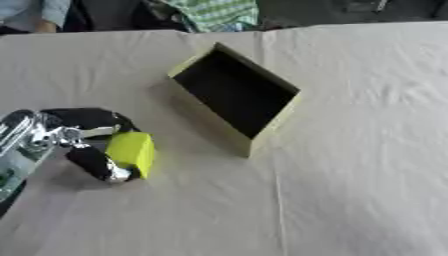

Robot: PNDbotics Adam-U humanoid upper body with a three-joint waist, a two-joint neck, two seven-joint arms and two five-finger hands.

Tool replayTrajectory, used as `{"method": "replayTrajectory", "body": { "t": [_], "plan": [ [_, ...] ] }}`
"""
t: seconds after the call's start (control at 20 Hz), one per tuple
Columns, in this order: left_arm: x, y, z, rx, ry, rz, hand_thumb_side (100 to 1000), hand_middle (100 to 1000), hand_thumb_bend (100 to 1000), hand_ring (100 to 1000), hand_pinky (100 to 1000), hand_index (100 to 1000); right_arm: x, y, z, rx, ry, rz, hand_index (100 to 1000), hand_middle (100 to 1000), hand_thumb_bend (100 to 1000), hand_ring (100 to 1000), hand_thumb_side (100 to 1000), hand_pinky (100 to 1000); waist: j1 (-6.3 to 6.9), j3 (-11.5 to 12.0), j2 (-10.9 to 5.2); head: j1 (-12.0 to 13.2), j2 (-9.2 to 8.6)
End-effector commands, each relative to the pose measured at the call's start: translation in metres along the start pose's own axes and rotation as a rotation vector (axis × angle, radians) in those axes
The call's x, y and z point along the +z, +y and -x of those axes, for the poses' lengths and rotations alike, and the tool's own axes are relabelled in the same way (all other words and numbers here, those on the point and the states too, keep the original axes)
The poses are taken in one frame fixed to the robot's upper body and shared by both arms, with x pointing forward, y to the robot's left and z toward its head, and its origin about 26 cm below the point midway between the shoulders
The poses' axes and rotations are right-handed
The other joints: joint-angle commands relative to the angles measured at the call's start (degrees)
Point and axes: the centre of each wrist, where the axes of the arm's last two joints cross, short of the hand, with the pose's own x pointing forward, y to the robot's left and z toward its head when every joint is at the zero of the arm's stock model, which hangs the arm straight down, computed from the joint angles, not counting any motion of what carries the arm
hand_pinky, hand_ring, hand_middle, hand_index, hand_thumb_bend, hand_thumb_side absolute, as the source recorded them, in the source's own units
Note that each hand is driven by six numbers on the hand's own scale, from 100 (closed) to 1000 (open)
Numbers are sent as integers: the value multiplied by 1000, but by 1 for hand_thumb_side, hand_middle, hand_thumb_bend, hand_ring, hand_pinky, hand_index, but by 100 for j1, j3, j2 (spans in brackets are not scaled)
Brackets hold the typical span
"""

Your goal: Pick up objects on the table and place them in the box.

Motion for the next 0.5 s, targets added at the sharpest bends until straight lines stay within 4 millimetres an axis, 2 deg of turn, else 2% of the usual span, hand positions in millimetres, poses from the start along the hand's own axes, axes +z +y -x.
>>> {"method": "replayTrajectory", "body": {
  "t": [0.05,0.1,0.2,0.35,0.5],
  "plan": [
    [2,4,1,-13,-1,-7,566,743,157,738,864,864,-5,0,-7,-11,-29,-1,803,499,100,731,713,733,-3,-2,-93,13,-57],
    [2,4,1,-12,-2,-12,551,740,100,707,842,862,-4,0,-7,-11,-28,-1,803,499,100,732,713,733,-3,-3,-94,12,-59],
    [2,6,0,-9,-4,-31,554,715,100,661,808,848,-4,-1,-7,-11,-27,1,803,499,100,732,712,733,-2,-4,-96,7,-65],
    [3,8,-3,-11,-3,-66,552,709,100,663,804,840,-4,-1,-7,-10,-25,1,803,499,100,732,712,733,-2,-6,-96,-5,-72],
    [9,16,-7,-66,-4,-101,587,722,100,688,804,817,-3,-2,-6,-5,-21,1,803,498,100,733,712,734,3,-4,-104,-10,-66]
  ]
}}
